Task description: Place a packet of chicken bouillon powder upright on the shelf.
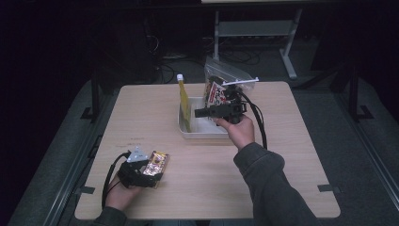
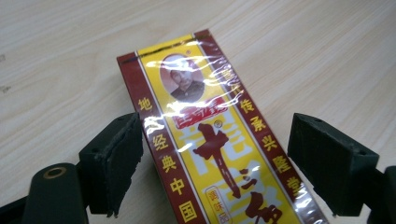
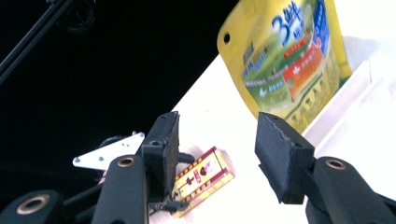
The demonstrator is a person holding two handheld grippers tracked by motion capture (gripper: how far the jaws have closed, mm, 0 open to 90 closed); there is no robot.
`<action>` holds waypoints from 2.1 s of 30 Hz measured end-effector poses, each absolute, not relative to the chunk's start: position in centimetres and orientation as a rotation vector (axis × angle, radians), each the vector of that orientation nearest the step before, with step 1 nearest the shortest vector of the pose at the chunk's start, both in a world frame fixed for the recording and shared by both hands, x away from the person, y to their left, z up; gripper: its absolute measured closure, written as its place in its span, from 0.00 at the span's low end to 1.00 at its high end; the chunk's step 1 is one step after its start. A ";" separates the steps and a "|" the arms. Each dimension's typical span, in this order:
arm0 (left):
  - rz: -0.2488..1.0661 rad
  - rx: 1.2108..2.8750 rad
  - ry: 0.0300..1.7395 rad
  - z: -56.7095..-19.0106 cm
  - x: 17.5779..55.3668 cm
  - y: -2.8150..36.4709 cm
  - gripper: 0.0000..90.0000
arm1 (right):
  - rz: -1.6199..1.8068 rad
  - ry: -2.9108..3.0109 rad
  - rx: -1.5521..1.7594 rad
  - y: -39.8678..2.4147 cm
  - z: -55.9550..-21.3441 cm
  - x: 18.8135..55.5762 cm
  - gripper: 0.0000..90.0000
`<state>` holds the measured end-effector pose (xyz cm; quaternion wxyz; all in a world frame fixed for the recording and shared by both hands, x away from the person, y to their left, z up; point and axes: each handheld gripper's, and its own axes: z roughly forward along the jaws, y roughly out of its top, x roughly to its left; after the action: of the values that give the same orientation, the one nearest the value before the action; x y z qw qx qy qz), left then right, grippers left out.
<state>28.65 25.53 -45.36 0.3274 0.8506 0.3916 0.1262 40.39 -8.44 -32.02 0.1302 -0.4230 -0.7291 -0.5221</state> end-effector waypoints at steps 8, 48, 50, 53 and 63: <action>0.317 2.233 1.033 -45.2 28.9 25.4 0.26 | -1.486 -2.148 -1.224 -9.0 -33.1 39.4 0.52; 0.356 2.230 0.838 -43.1 27.4 21.8 0.36 | -1.198 -2.191 -1.109 -6.4 -40.8 37.5 0.48; 0.350 2.218 0.819 -43.0 27.2 21.5 0.36 | -1.184 -2.174 -1.105 -6.3 -41.1 37.6 0.48; 0.347 2.212 0.794 -42.9 27.0 21.0 0.36 | -1.164 -2.173 -1.100 -6.0 -41.6 37.5 0.48; 0.307 2.199 0.723 -42.7 26.8 19.7 0.36 | -1.101 -2.128 -1.078 -5.6 -43.2 37.5 0.52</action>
<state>26.76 19.69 -42.66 0.3923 0.8663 0.2847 0.1208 37.52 -5.63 -43.21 0.2544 -0.3968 -0.7832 -0.4054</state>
